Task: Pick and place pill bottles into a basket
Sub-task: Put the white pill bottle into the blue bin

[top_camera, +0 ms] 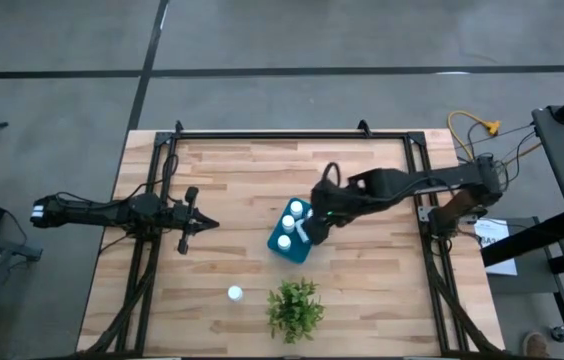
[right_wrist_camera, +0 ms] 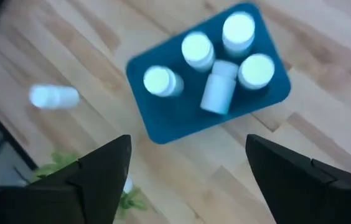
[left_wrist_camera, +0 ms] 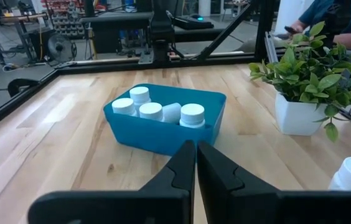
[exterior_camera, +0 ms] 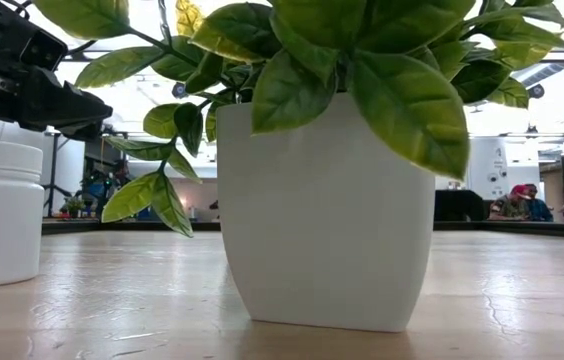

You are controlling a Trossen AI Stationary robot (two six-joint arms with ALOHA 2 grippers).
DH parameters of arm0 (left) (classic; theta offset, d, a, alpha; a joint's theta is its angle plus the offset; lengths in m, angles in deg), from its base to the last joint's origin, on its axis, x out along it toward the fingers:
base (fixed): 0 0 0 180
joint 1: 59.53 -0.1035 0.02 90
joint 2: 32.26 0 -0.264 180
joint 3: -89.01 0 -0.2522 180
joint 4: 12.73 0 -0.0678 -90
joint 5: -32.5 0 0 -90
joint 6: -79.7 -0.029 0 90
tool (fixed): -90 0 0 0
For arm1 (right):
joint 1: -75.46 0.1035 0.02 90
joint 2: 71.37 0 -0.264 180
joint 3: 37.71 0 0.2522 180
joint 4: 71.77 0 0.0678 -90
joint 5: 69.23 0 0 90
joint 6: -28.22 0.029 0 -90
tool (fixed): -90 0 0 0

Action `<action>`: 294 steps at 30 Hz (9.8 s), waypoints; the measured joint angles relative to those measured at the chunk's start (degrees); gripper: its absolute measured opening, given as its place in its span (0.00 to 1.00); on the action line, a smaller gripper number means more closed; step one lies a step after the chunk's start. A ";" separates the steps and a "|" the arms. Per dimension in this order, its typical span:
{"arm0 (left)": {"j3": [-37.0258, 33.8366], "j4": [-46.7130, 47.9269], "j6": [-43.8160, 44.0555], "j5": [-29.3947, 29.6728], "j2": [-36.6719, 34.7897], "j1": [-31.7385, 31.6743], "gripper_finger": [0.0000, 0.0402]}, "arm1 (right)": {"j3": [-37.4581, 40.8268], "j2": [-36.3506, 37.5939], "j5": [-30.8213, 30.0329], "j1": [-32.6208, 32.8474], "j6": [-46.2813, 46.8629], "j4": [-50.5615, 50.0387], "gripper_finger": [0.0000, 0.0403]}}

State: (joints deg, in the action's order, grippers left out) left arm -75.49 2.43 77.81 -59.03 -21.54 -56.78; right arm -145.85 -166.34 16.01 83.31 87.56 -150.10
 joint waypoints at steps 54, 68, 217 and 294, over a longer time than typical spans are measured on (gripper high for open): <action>0.00 -0.01 0.00 0.01 0.02 0.02 0.00 | 0.52 -18.67 6.53 -4.83 -16.05 3.86 0.67; 0.00 0.01 0.00 -0.01 0.11 0.01 0.00 | 2.49 -18.67 6.94 -4.92 -15.59 7.25 0.67; 0.00 0.01 0.00 0.00 0.13 0.01 0.00 | 16.21 -18.78 11.24 -7.48 -10.52 22.44 0.55; 0.02 0.00 0.00 0.00 0.13 0.01 0.00 | 15.85 -18.60 7.00 -7.50 -11.79 16.76 0.41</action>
State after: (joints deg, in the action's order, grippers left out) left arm -75.47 2.43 77.81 -59.03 -21.41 -56.78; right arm -129.99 -184.94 23.01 75.82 75.77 -133.34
